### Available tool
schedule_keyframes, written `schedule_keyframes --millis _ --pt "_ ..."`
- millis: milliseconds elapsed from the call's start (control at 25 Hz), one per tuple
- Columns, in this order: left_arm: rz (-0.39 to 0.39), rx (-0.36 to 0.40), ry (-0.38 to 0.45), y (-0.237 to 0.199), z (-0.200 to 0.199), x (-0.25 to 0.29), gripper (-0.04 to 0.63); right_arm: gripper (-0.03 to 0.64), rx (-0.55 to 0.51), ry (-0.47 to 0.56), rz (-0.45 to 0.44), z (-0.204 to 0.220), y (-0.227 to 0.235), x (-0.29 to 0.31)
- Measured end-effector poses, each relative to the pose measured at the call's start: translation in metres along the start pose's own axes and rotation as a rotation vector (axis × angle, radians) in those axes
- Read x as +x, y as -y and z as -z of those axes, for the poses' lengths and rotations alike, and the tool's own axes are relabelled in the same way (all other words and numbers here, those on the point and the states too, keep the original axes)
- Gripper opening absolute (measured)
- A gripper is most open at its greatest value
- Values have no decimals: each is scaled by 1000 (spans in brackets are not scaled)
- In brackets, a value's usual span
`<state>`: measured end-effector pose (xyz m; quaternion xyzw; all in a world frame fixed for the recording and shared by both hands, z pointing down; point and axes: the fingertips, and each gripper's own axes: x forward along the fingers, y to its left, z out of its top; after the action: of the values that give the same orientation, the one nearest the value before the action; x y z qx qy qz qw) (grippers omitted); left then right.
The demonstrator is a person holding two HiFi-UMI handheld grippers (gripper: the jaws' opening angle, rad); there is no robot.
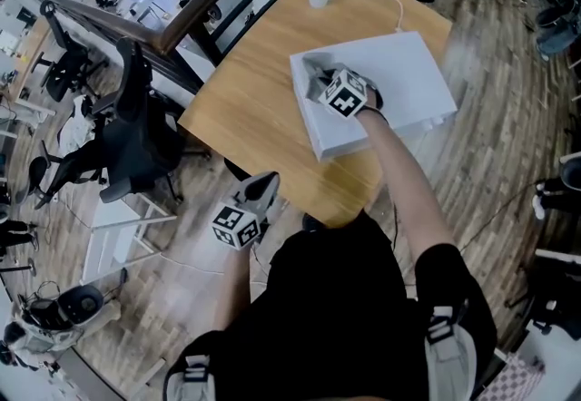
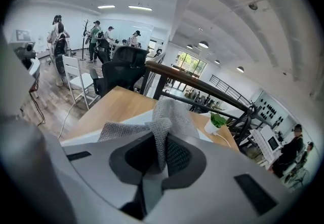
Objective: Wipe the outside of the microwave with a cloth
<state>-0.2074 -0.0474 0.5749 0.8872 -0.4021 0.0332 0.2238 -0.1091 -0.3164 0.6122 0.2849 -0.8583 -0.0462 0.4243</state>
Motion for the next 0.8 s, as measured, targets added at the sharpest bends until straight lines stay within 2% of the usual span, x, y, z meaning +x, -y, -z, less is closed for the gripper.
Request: schedule_keyframes --millis 160,800 --pt "-14 -3 -2 6 -3 11 2 28 66 10 -14 17 23 -7" --pt "-65 -8 19 31 -19 71 2 28 134 -14 27 110 109 -51"
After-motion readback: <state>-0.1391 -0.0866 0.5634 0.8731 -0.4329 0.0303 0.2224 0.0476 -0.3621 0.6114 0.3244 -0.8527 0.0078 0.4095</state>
